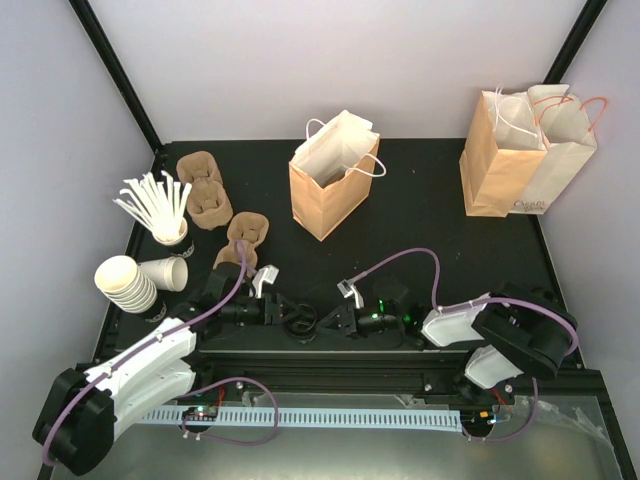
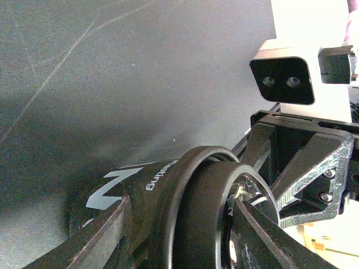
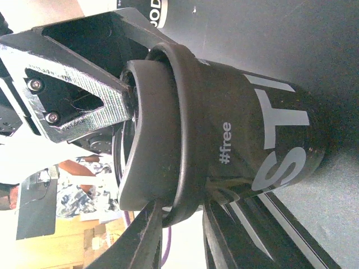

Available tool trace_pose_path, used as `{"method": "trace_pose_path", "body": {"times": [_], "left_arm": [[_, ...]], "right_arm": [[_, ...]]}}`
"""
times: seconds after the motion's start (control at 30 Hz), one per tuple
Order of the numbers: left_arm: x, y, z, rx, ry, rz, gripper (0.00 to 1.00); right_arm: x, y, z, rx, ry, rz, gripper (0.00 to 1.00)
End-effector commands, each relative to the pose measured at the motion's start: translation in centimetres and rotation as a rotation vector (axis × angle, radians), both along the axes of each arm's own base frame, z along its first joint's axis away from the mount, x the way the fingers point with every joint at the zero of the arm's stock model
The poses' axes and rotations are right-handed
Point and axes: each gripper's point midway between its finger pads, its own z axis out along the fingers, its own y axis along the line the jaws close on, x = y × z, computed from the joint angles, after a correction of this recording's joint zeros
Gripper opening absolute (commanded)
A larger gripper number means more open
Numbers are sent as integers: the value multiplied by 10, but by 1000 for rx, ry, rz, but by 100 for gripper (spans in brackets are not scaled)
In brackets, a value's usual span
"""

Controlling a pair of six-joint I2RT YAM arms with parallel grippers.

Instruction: Pack the takeout coffee

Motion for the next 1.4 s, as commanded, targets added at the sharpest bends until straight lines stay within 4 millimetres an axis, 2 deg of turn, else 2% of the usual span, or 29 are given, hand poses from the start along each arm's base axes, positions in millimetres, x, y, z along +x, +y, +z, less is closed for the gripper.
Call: {"method": "trace_pose_path", "body": {"times": [0.0, 0.13, 0.3, 0.4, 0.67, 0.83, 0.93, 1.03, 1.37], "left_arm": [[-30, 26, -58, 192, 187, 30, 50], [-30, 27, -61, 196, 183, 36, 50], [-31, 24, -62, 175, 187, 44, 48], [-31, 23, -62, 167, 181, 49, 47], [-32, 23, -64, 154, 177, 50, 47], [-34, 19, -64, 123, 170, 44, 47], [-33, 19, -63, 118, 167, 54, 47], [-31, 20, -60, 112, 158, 68, 47], [-18, 22, -44, 46, 123, 182, 47]], "right_arm": [[-21, -46, -87, -331, 158, -51, 22], [-12, -40, -74, -352, 91, -42, 23], [1, -33, -47, -353, 3, -60, 23], [4, -29, -37, -371, -39, -60, 25], [-3, -20, -38, -398, -75, -19, 26], [2, -23, -37, -439, -116, -22, 25], [5, -17, -32, -424, -130, -19, 24], [10, -10, -29, -414, -132, -10, 22], [44, -5, -13, -408, -205, -11, 21]]}}
